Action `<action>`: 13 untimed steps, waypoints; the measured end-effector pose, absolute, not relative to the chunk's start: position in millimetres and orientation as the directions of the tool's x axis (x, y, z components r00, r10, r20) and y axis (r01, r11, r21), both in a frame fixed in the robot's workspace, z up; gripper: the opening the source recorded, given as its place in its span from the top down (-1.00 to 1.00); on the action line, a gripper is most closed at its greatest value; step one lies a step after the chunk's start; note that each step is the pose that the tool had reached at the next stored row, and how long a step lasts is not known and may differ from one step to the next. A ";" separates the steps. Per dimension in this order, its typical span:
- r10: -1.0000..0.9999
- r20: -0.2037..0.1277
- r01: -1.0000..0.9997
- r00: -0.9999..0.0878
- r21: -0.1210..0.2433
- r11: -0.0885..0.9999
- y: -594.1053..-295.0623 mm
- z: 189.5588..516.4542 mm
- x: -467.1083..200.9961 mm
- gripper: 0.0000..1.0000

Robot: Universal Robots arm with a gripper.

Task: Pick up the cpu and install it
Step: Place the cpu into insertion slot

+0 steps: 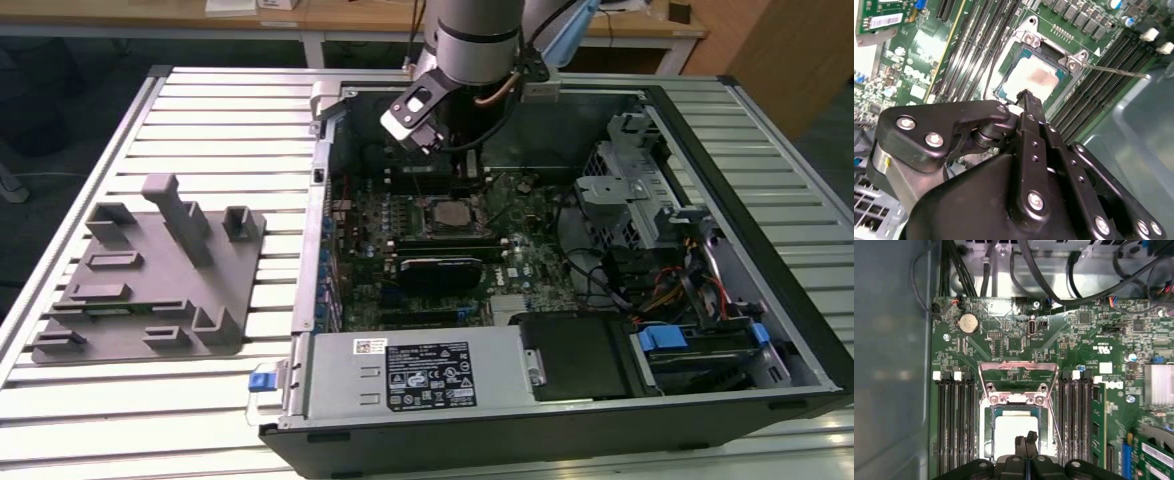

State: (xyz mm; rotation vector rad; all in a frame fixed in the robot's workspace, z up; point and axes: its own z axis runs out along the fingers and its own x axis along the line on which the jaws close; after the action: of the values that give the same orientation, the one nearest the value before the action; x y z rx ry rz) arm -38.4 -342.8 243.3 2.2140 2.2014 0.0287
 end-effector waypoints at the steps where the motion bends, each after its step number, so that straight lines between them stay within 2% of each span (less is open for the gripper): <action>1: 1.000 0.000 1.000 0.006 0.027 -0.006 -342.8 246.6 -38.4 0.79; 13: 1.000 -0.001 1.000 0.006 0.027 -0.006 -342.8 276.3 -38.3 0.79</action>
State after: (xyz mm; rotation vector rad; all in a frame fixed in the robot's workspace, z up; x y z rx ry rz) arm -38.3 -342.8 276.3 2.2140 2.2015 0.0285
